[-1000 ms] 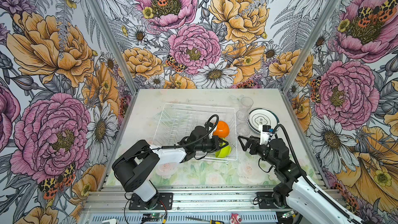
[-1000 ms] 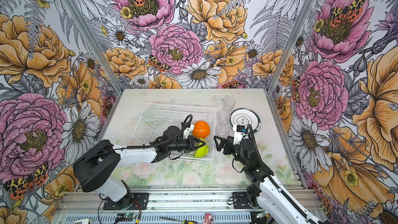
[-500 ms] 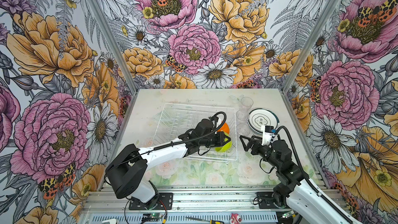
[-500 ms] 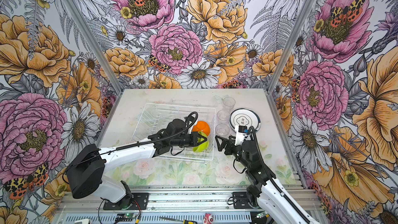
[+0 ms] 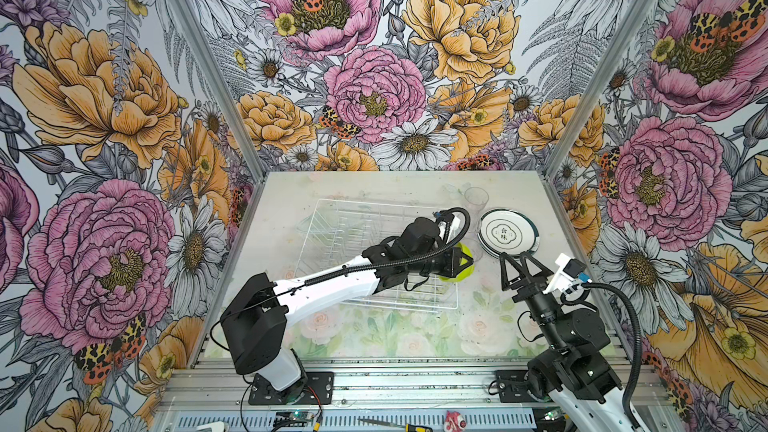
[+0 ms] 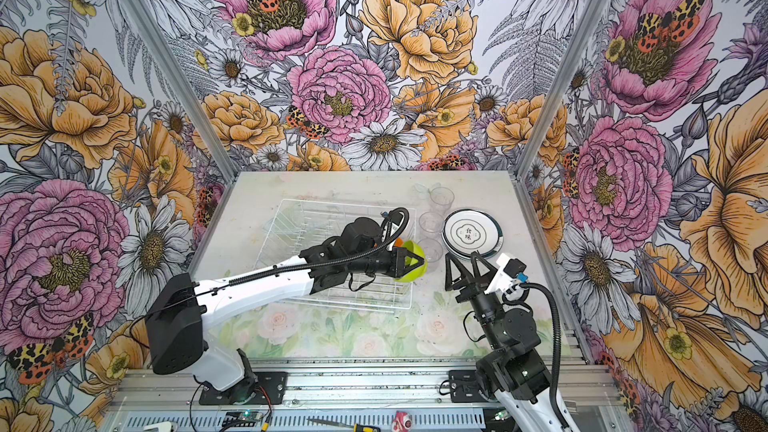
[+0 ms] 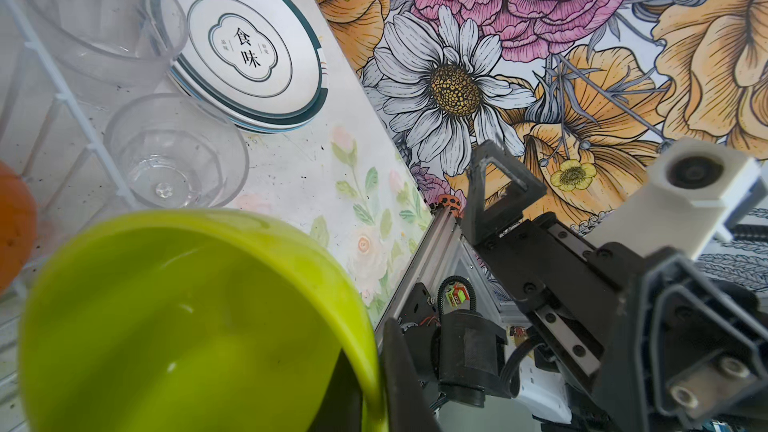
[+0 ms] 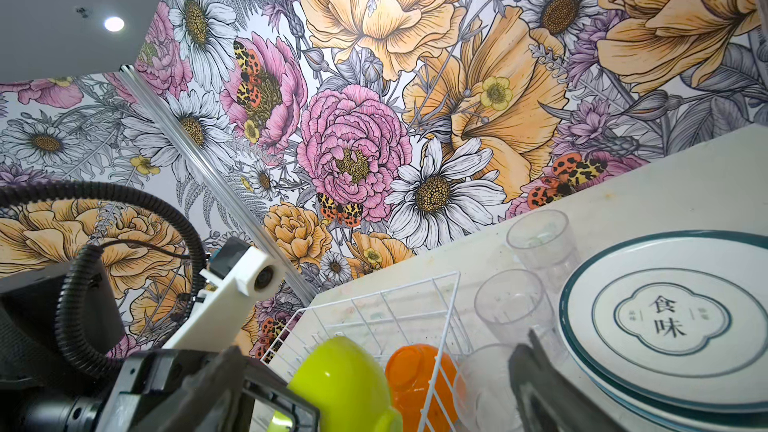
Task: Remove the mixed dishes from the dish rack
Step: 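Lift the lime-green bowl out of the rack with the left gripper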
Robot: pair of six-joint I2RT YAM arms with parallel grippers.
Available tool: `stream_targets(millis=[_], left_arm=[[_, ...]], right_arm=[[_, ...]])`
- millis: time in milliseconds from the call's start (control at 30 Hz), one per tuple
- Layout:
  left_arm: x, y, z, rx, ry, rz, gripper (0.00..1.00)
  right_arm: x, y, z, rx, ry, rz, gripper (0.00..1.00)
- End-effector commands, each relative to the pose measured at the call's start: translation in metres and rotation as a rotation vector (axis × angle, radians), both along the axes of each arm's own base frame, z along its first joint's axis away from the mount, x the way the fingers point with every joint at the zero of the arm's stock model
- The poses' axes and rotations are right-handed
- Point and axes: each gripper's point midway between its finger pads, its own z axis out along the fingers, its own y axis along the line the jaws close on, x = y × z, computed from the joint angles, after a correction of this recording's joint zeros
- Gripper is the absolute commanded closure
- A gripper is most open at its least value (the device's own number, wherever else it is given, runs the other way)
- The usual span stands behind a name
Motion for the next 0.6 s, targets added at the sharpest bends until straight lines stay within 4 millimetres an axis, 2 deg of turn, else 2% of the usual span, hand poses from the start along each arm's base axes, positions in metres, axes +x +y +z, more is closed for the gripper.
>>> stream_targets(millis=[0, 267, 433, 467, 500, 567], left_arm=[[-0.003, -0.013, 0.003, 0.006, -0.031, -0.040, 1.00], [-0.008, -0.041, -0.009, 0.012, 0.002, -0.105, 1.00], [-0.015, -0.058, -0.012, 0.025, 0.003, -0.144, 1.00], [-0.017, -0.060, -0.008, 0.022, -0.004, -0.152, 1.00], [-0.017, -0.065, -0.025, 0.052, 0.014, -0.160, 1.00], [-0.021, -0.069, -0.030, 0.065, 0.021, -0.171, 1.00]], right_arm=[[-0.010, -0.010, 0.031, -0.040, -0.093, -0.045, 0.01], [-0.019, -0.026, 0.062, -0.074, -0.141, -0.120, 0.00], [-0.003, -0.029, 0.064, -0.127, -0.006, -0.170, 0.00], [0.001, -0.026, 0.065, -0.144, 0.015, -0.160, 0.01], [0.004, -0.023, 0.067, -0.153, 0.029, -0.152, 0.00], [0.009, -0.019, 0.068, -0.162, 0.049, -0.139, 0.00]])
